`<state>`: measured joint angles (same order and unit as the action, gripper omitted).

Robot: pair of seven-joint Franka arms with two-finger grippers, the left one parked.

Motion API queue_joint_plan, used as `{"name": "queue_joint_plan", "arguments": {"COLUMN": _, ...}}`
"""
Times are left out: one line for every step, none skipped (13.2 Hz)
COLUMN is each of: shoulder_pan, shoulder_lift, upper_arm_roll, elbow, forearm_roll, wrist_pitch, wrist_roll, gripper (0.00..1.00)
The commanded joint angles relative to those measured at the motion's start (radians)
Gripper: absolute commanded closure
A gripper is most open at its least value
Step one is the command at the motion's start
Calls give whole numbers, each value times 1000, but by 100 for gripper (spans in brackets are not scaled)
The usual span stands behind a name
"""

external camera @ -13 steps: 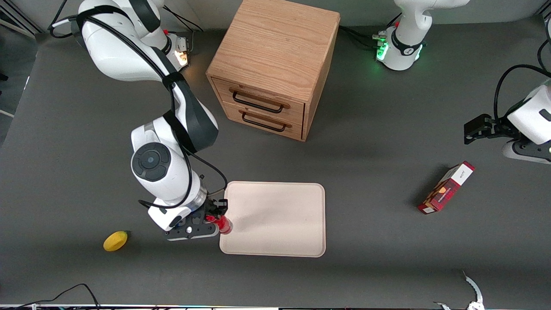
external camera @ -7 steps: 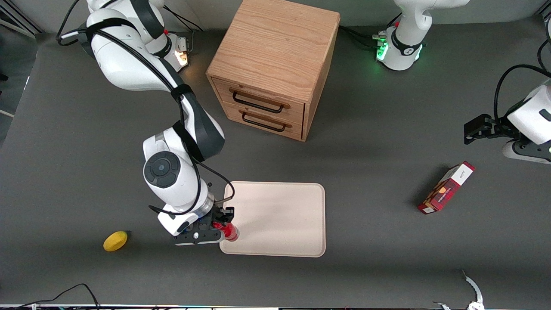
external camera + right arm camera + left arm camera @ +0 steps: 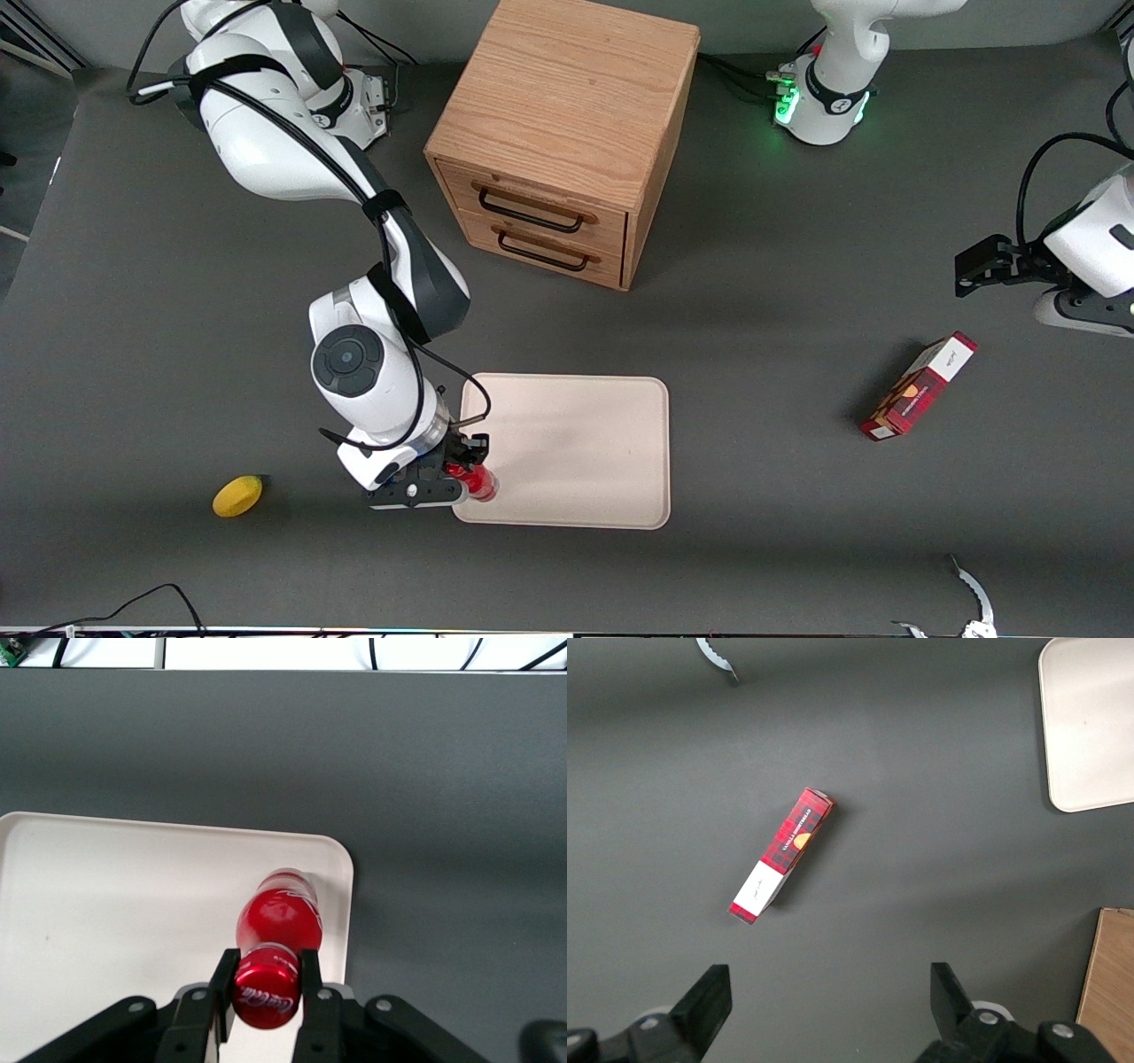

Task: Place coke bottle on tray
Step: 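Lower the bottle onto the tray's edge and open the right gripper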

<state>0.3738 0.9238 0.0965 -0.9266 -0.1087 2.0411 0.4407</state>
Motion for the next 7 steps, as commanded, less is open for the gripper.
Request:
{"name": "queue_joint_plan", "arguments": {"shoulder_pan": 16, "shoulder_lift": 29, "upper_arm_roll": -15, "elbow": 41, "forearm_roll": -17, "wrist_pitch": 16, "wrist_roll": 35, "gripper": 97}}
{"name": "queue_joint_plan", "arguments": {"shoulder_pan": 17, "shoulder_lift": 29, "upper_arm_roll": -15, "elbow": 40, "forearm_roll": -19, "wrist_pitch": 16, "wrist_roll": 35, "gripper": 93}}
{"name": "queue_joint_plan", "arguments": {"shoulder_pan": 17, "shoulder_lift": 29, "upper_arm_roll": -15, "elbow": 40, "forearm_roll": -19, "wrist_pitch": 16, "wrist_roll": 36, "gripper": 81}}
{"name": "queue_joint_plan", "arguments": {"shoulder_pan": 17, "shoulder_lift": 30, "upper_arm_roll": -15, "elbow": 38, "forearm_roll": -20, "wrist_pitch": 16, "wrist_roll": 39, "gripper": 63}}
{"name": "queue_joint_plan", "arguments": {"shoulder_pan": 17, "shoulder_lift": 30, "upper_arm_roll": -20, "elbow": 38, "forearm_roll": -20, "wrist_pitch": 16, "wrist_roll": 41, "gripper": 51}}
{"name": "queue_joint_plan", "arguments": {"shoulder_pan": 17, "shoulder_lift": 33, "upper_arm_roll": -20, "elbow": 38, "forearm_roll": -22, "wrist_pitch": 19, "wrist_roll": 41, "gripper": 34}}
{"name": "queue_joint_plan", "arguments": {"shoulder_pan": 17, "shoulder_lift": 36, "upper_arm_roll": -20, "elbow": 38, "forearm_roll": -23, "wrist_pitch": 19, "wrist_roll": 39, "gripper": 22}}
